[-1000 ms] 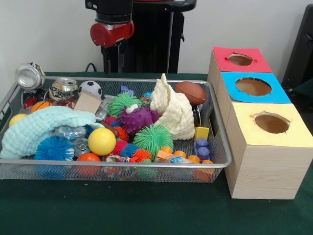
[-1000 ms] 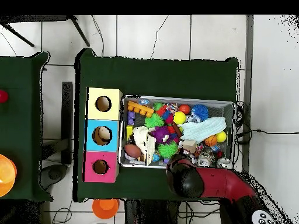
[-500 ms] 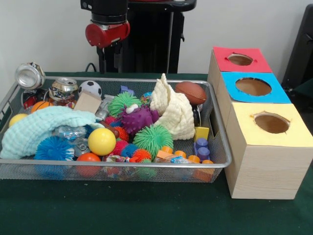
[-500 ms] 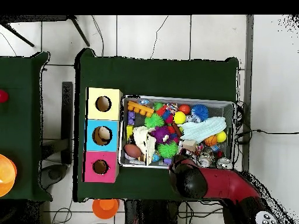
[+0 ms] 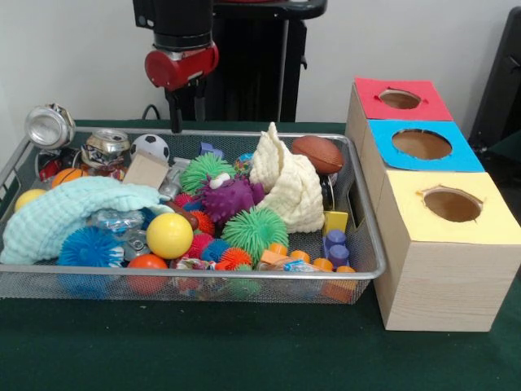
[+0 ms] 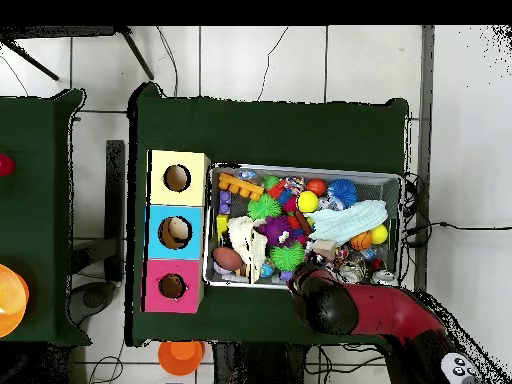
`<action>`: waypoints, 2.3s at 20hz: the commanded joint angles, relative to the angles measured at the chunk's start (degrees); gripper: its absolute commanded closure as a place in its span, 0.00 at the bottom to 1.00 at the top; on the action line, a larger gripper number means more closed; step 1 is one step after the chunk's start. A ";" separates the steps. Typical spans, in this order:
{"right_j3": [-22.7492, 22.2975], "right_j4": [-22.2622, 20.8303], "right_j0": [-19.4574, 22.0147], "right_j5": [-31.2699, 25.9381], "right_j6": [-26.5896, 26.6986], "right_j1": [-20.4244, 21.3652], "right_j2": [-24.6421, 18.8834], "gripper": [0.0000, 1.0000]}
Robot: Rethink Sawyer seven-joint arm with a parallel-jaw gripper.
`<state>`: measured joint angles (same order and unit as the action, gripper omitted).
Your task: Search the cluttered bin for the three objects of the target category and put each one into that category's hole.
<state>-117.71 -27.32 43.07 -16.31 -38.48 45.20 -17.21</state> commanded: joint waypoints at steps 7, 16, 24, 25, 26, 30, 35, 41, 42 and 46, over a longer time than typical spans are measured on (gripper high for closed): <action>-1.95 2.98 7.04 1.88 -8.53 -4.46 -12.08 0.00; -8.32 3.69 11.25 1.90 -10.02 -7.81 -15.90 0.00; -9.23 3.47 11.67 5.00 -11.54 -9.92 -16.25 0.00; -9.33 3.45 12.48 5.95 -11.55 -10.40 -16.94 0.00; -9.30 3.38 12.63 6.47 -11.62 -10.67 -17.10 0.00; -9.22 3.05 13.65 12.20 -13.30 -12.55 -18.46 0.00; -10.39 2.96 16.32 16.45 -14.04 -13.84 -21.44 0.00; -11.02 3.53 17.33 19.56 -14.95 -14.49 -23.38 0.00; -10.90 3.37 17.20 19.98 -14.92 -14.73 -23.21 0.00; -10.43 2.07 17.14 21.74 -14.38 -15.89 -22.01 0.00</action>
<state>-130.11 -25.25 60.00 1.66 -38.48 32.31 -36.15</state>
